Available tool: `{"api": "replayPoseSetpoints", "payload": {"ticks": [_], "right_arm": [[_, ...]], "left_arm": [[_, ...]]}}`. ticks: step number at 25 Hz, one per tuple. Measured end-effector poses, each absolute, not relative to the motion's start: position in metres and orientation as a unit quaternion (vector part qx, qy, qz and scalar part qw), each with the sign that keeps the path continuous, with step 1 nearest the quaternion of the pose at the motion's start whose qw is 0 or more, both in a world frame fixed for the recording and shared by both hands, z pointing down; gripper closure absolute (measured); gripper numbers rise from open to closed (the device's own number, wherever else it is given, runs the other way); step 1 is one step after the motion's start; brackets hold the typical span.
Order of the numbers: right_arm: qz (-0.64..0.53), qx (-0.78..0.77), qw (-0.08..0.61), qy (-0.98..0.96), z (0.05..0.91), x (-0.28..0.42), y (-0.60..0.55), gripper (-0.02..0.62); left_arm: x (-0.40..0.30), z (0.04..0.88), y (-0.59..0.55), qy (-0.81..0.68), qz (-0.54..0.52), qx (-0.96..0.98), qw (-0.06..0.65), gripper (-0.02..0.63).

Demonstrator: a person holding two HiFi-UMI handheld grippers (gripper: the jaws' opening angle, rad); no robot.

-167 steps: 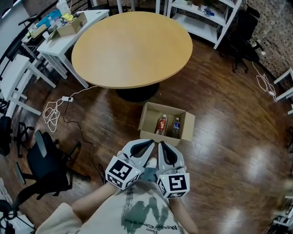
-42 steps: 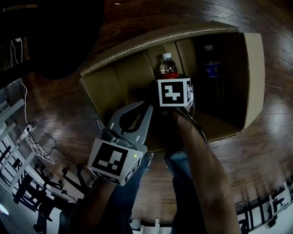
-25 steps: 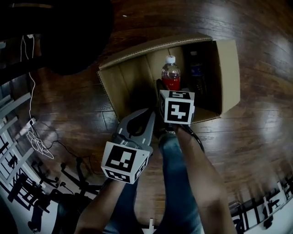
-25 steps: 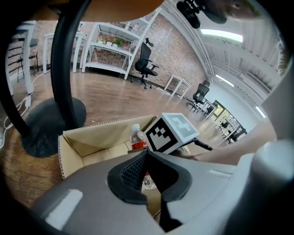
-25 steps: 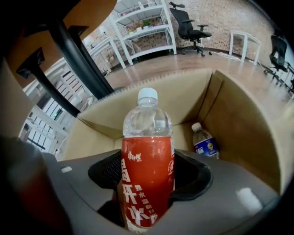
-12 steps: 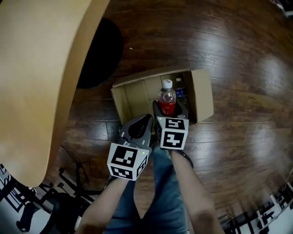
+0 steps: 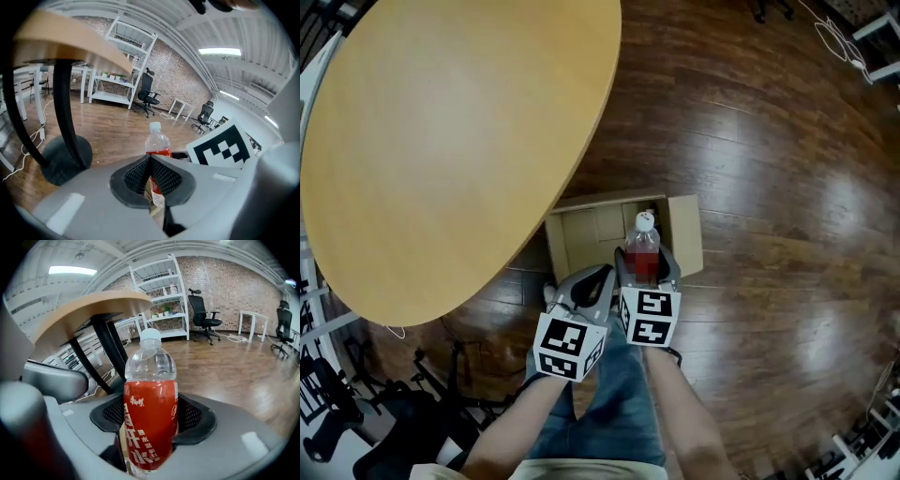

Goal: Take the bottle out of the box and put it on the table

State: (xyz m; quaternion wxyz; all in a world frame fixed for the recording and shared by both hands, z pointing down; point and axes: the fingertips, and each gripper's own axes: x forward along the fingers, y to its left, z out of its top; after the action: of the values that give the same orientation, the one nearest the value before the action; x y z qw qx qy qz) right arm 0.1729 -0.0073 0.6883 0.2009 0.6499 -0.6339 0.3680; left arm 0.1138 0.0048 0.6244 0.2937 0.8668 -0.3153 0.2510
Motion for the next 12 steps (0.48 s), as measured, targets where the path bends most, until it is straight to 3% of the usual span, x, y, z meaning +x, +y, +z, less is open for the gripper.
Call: {"api": "replayPoseSetpoints", "payload": {"ticks": [12], "right_arm": [[0.254, 0.661, 0.123, -0.695, 0.483, 0.172, -0.044, 0.295]], "left_arm": [[0.102, 0.460, -0.019, -0.364, 0.179, 0.885, 0.228, 0.606]]}}
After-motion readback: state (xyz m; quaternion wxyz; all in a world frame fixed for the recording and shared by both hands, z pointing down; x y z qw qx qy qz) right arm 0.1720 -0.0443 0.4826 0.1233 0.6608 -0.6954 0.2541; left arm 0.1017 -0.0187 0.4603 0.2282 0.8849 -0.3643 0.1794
